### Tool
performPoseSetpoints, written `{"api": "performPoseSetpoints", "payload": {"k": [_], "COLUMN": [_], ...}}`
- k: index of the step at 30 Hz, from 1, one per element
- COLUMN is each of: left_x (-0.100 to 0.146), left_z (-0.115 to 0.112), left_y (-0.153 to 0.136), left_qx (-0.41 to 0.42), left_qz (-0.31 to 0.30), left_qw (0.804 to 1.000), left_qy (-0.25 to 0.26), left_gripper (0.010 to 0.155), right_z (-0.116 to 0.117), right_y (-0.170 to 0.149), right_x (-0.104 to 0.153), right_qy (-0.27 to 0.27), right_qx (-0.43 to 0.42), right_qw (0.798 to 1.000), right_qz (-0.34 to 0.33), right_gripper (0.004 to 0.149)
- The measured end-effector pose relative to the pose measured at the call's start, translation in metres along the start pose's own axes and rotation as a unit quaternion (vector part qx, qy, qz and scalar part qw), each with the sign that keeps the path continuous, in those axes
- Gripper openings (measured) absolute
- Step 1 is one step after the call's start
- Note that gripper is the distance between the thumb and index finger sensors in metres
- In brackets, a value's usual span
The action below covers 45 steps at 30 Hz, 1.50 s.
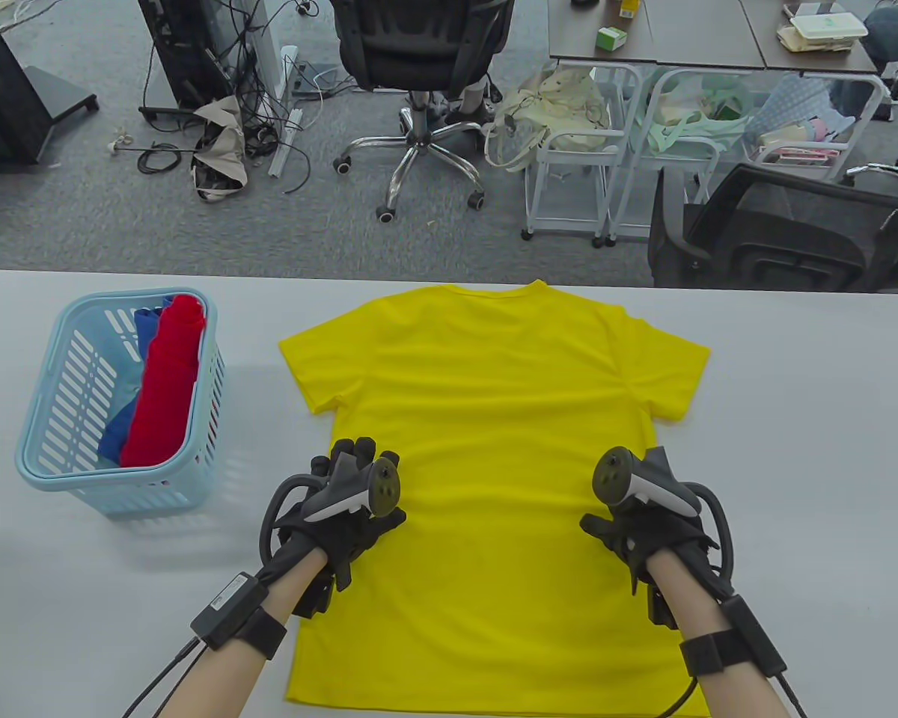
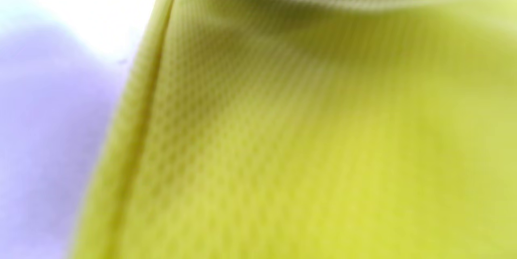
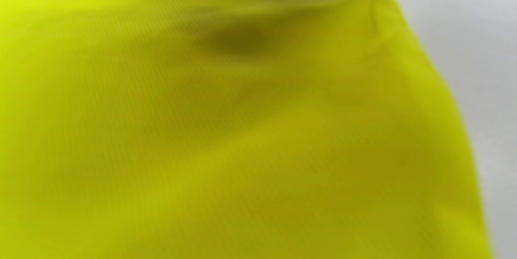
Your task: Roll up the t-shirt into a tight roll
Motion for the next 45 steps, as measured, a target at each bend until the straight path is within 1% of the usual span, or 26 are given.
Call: {"api": "performPoseSetpoints", "payload": {"k": [2, 3, 4, 6, 8, 11, 14, 17, 19, 21, 22, 23, 24, 26, 28, 29, 31, 33, 35, 36, 39, 40, 41, 42, 44, 45], "left_x": [-0.012, -0.017, -0.018, -0.022, -0.025, -0.032, -0.035, -0.028, -0.023, -0.019, -0.02, -0.022, -0.028, -0.038, -0.052, -0.056, -0.071, -0.082, -0.091, -0.092, -0.093, -0.092, -0.092, -0.091, -0.089, -0.087], "left_z": [-0.006, -0.007, -0.005, 0.002, 0.007, 0.014, 0.022, 0.034, 0.045, 0.06, 0.069, 0.076, 0.083, 0.092, 0.1, 0.101, 0.1, 0.097, 0.094, 0.097, 0.104, 0.108, 0.11, 0.113, 0.118, 0.12], "left_y": [-0.002, -0.003, -0.003, 0.0, 0.004, 0.013, 0.027, 0.032, 0.027, 0.016, 0.007, 0.0, -0.01, -0.025, -0.044, -0.048, -0.059, -0.065, -0.068, -0.069, -0.077, -0.08, -0.082, -0.082, -0.076, -0.072], "left_qx": [-0.006, 0.003, 0.016, 0.008, -0.007, 0.0, -0.011, -0.035, -0.037, -0.037, -0.033, -0.027, -0.019, -0.022, -0.015, -0.01, 0.01, 0.019, 0.022, 0.022, 0.001, -0.011, -0.012, -0.007, 0.002, -0.003], "left_qz": [0.012, 0.004, 0.001, -0.003, -0.001, -0.008, -0.013, -0.018, -0.008, 0.011, 0.025, 0.037, 0.055, 0.088, 0.123, 0.129, 0.13, 0.126, 0.123, 0.122, 0.143, 0.154, 0.157, 0.156, 0.141, 0.138], "left_qw": [1.0, 0.999, 0.999, 0.999, 0.998, 0.998, 0.998, 0.998, 0.999, 0.999, 0.999, 0.999, 0.998, 0.996, 0.992, 0.991, 0.99, 0.989, 0.989, 0.99, 0.988, 0.987, 0.986, 0.987, 0.99, 0.99], "left_qy": [-0.026, -0.044, -0.043, -0.051, -0.056, -0.063, -0.063, -0.046, -0.03, -0.012, -0.007, -0.007, -0.011, -0.023, -0.037, -0.041, -0.06, -0.073, -0.079, -0.07, -0.058, -0.051, -0.046, -0.042, -0.028, -0.018], "left_gripper": [0.078, 0.078, 0.078, 0.079, 0.078, 0.078, 0.078, 0.077, 0.077, 0.077, 0.076, 0.071, 0.069, 0.067, 0.066, 0.065, 0.065, 0.066, 0.064, 0.064, 0.062, 0.061, 0.061, 0.06, 0.061, 0.063], "right_z": [0.001, 0.002, 0.005, 0.017, 0.013, 0.01, 0.007, 0.001, -0.003, -0.009, -0.011, -0.012, -0.013, -0.012, -0.006, -0.004, 0.006, 0.013, 0.022, 0.028, 0.047, 0.053, 0.054, 0.053, 0.049, 0.047], "right_y": [0.007, 0.011, 0.011, 0.006, -0.002, -0.019, -0.034, -0.043, -0.044, -0.032, -0.021, -0.009, 0.01, 0.035, 0.069, 0.079, 0.117, 0.139, 0.164, 0.175, 0.195, 0.199, 0.201, 0.202, 0.206, 0.21], "right_x": [-0.015, -0.025, -0.031, -0.045, -0.049, -0.054, -0.059, -0.06, -0.057, -0.051, -0.046, -0.041, -0.034, -0.024, -0.011, -0.007, 0.007, 0.015, 0.024, 0.027, 0.033, 0.034, 0.035, 0.037, 0.041, 0.043], "right_qy": [0.006, 0.01, 0.02, 0.073, 0.053, 0.063, 0.065, 0.058, 0.05, 0.032, 0.025, 0.018, 0.011, 0.006, 0.01, 0.012, 0.018, 0.023, 0.032, 0.036, 0.054, 0.047, 0.035, 0.03, 0.023, 0.018], "right_qx": [0.0, 0.0, 0.0, -0.007, 0.013, -0.014, -0.029, -0.033, -0.028, -0.024, -0.023, -0.022, -0.018, -0.006, 0.015, 0.019, 0.027, 0.03, 0.037, 0.04, 0.061, 0.094, 0.112, 0.113, 0.093, 0.093], "right_qw": [1.0, 1.0, 1.0, 0.997, 0.998, 0.996, 0.995, 0.994, 0.994, 0.997, 0.998, 0.999, 1.0, 1.0, 0.997, 0.996, 0.99, 0.985, 0.979, 0.976, 0.97, 0.971, 0.969, 0.968, 0.971, 0.969], "right_qz": [0.005, 0.007, 0.011, 0.032, 0.043, 0.058, 0.074, 0.087, 0.095, 0.068, 0.05, 0.032, 0.005, -0.028, -0.075, -0.088, -0.139, -0.166, -0.196, -0.21, -0.228, -0.217, -0.218, -0.22, -0.219, -0.228], "right_gripper": [0.082, 0.082, 0.082, 0.08, 0.079, 0.08, 0.08, 0.079, 0.079, 0.079, 0.08, 0.08, 0.081, 0.082, 0.082, 0.082, 0.082, 0.082, 0.082, 0.082, 0.082, 0.084, 0.084, 0.083, 0.083, 0.083]}}
Point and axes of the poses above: the tracker on the back of each hand, its own y axis roughly to the thumb side, its own x axis roughly from the fingertips to the wrist, z = x × y, the point moved 3 cm from there along -x, roughly from the wrist to the fingertips, and after that the axes turned 15 degrees about -y, right-handed, at the moved point
